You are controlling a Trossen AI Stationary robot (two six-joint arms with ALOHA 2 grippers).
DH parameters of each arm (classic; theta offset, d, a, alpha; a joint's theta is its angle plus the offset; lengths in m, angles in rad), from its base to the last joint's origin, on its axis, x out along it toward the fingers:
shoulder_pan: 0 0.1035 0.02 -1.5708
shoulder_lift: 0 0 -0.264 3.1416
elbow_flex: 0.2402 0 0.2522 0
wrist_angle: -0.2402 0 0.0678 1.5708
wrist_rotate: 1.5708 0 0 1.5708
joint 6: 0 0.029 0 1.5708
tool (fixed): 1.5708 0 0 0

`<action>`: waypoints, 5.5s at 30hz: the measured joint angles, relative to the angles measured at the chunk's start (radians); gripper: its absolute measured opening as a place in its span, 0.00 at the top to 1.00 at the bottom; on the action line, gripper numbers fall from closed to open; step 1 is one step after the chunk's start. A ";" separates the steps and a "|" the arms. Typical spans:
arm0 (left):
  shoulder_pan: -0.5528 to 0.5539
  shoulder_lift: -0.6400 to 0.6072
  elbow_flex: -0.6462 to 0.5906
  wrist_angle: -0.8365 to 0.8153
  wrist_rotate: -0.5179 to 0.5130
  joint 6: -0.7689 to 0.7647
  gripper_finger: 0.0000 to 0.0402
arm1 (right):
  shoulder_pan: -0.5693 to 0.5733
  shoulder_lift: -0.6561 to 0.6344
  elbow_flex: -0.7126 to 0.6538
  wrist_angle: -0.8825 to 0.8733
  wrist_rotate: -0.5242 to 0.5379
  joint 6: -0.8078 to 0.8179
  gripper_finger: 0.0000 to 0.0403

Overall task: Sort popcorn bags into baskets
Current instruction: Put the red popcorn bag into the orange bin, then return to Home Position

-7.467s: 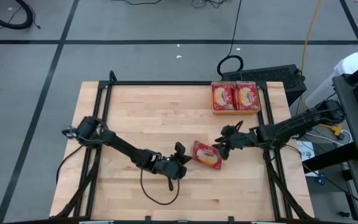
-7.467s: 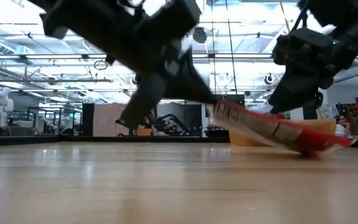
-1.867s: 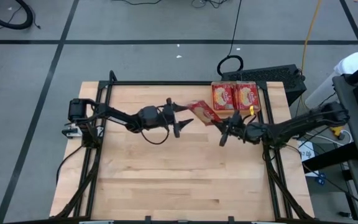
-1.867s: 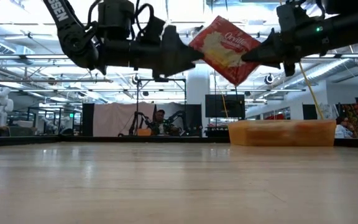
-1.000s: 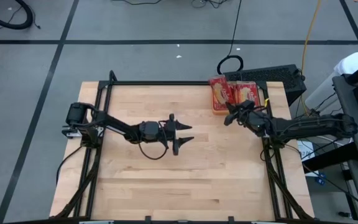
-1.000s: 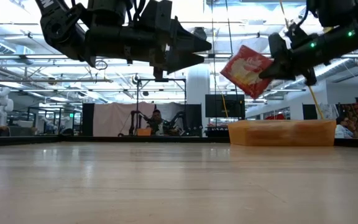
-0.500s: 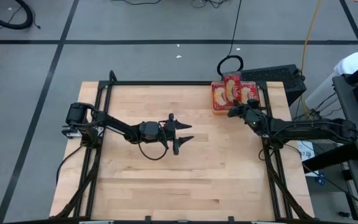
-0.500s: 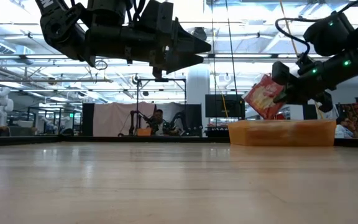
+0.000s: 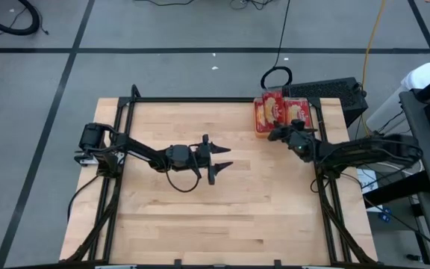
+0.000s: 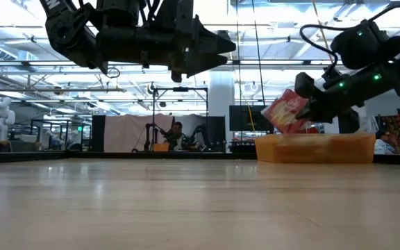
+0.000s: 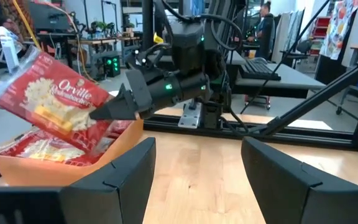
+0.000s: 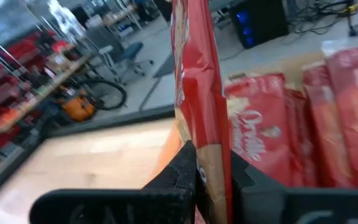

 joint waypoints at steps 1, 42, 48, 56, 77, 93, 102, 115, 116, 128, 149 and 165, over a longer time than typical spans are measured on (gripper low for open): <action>0.000 0.000 0.000 0.000 0.000 0.000 0.40 | 0.000 0.007 0.000 0.029 -0.002 -0.003 0.96; -0.001 0.000 0.000 -0.004 0.001 -0.015 0.40 | -0.067 0.092 0.021 0.096 -0.094 -0.134 0.62; -0.003 0.000 0.000 -0.005 0.001 -0.015 0.40 | -0.100 0.081 0.023 0.056 -0.073 -0.164 0.60; -0.002 0.000 0.000 -0.009 0.001 -0.011 0.40 | -0.109 0.046 0.023 0.014 -0.112 -0.136 0.60; -0.031 0.000 0.000 -0.010 0.002 -0.031 0.40 | -0.071 -0.187 0.078 -0.407 -0.149 -0.156 0.60; -0.017 0.000 0.000 -0.009 0.001 -0.012 0.40 | -0.114 -0.134 0.339 -0.552 -0.165 -0.446 0.69; -0.018 0.000 0.000 -0.009 0.001 -0.011 0.40 | -0.235 0.123 0.348 -0.500 -0.205 -0.551 0.93; -0.018 0.000 0.000 -0.009 0.001 -0.034 0.40 | -0.262 0.384 0.351 -0.355 -0.200 -0.526 0.98; -0.018 0.000 0.000 -0.009 0.001 -0.035 0.40 | -0.262 0.386 0.351 -0.353 -0.201 -0.525 0.99; -0.018 0.000 0.000 -0.006 0.001 -0.016 0.40 | -0.173 0.036 0.345 -0.407 -0.333 -0.589 1.00; -0.043 -0.365 0.000 -0.799 -0.111 -0.026 0.41 | 0.228 -0.282 0.176 -0.365 -0.545 -0.817 1.00; -0.104 -0.365 -0.245 -0.525 -0.235 -0.080 0.41 | 0.290 -0.322 -0.035 -0.216 -0.650 -0.827 1.00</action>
